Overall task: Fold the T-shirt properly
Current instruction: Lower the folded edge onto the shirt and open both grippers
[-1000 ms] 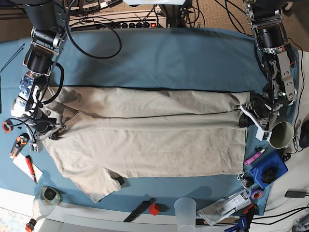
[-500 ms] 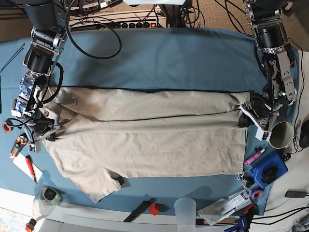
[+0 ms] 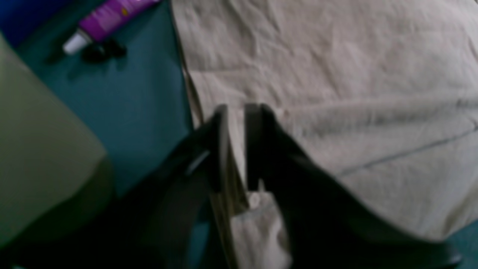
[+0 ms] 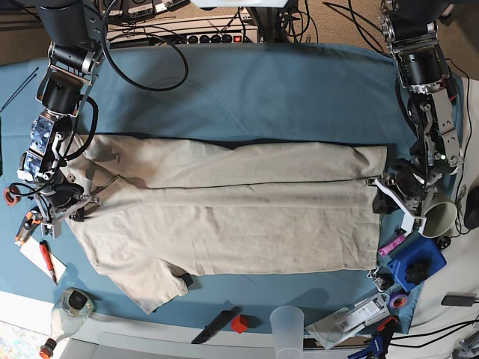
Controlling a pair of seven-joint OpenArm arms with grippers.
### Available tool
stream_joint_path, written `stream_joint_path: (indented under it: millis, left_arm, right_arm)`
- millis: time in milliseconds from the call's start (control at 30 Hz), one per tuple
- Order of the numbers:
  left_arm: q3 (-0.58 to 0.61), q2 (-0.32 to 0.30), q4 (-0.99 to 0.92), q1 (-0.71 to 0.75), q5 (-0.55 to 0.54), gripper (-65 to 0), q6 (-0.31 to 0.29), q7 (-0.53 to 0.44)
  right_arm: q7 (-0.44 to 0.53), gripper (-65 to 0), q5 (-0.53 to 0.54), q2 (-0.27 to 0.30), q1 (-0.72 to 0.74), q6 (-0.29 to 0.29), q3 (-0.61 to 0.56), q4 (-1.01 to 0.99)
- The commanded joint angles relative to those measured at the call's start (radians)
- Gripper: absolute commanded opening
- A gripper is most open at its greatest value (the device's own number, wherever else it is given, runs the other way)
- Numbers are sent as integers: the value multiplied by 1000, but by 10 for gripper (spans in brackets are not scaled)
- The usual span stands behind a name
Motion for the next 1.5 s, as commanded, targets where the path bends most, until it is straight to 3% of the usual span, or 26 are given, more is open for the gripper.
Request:
stream_joint_path:
  millis: [0, 67, 167, 267, 433, 633, 733, 833, 933, 1000, 1067, 1200, 1467]
  left_arm:
    - [-2, -16, 16, -21, -16, -473, -20, -11]
    - [-2, -16, 16, -21, -20, -439, -32, 3]
    - [-2, -16, 17, -21, -50, -437, -31, 19]
    - [-2, -16, 26, -21, -133, -437, -31, 87]
    - [-2, -16, 83, -21, -258, -437, -31, 246]
    - [-2, -16, 111, -21, -264, -439, -26, 297]
    - [-3, -16, 117, -21, -276, -446, 1, 378]
    - [-3, -16, 158, -2, -286, -512, 2, 421]
    - [-3, -16, 228, 36, -269, -525, -1, 410]
    - [-3, -16, 245, 52, -200, -525, 3, 374]
    - [-3, -16, 245, 60, -157, -525, 36, 378]
    - [-3, -16, 245, 88, -162, -522, 49, 394]
    - [-3, -16, 245, 93, -85, -385, 73, 413]
  right_arm:
    - [33, -650, 2, 25, 29, 11, 5, 18]
    - [30, -647, 3, 33, 29, 48, 5, 19]
    - [15, -565, 9, 49, 28, 89, 5, 19]
    - [-52, -498, 96, 72, 28, 93, 5, 19]
    - [-192, -497, 310, 116, 28, 93, 26, 47]
    - [-283, -497, 383, 116, 23, 156, 137, 135]
    - [-341, -497, 408, 116, 22, 179, 176, 154]
    - [-350, -497, 407, 116, 14, 204, 202, 154]
    - [-351, -497, 406, 116, 3, 208, 208, 154]
    - [-352, -497, 407, 116, -6, 208, 208, 154]
    - [-352, -497, 406, 116, -10, 208, 208, 154]
    - [-352, -497, 407, 116, -19, 208, 208, 154]
    - [-353, -497, 400, 121, -41, 208, 230, 154]
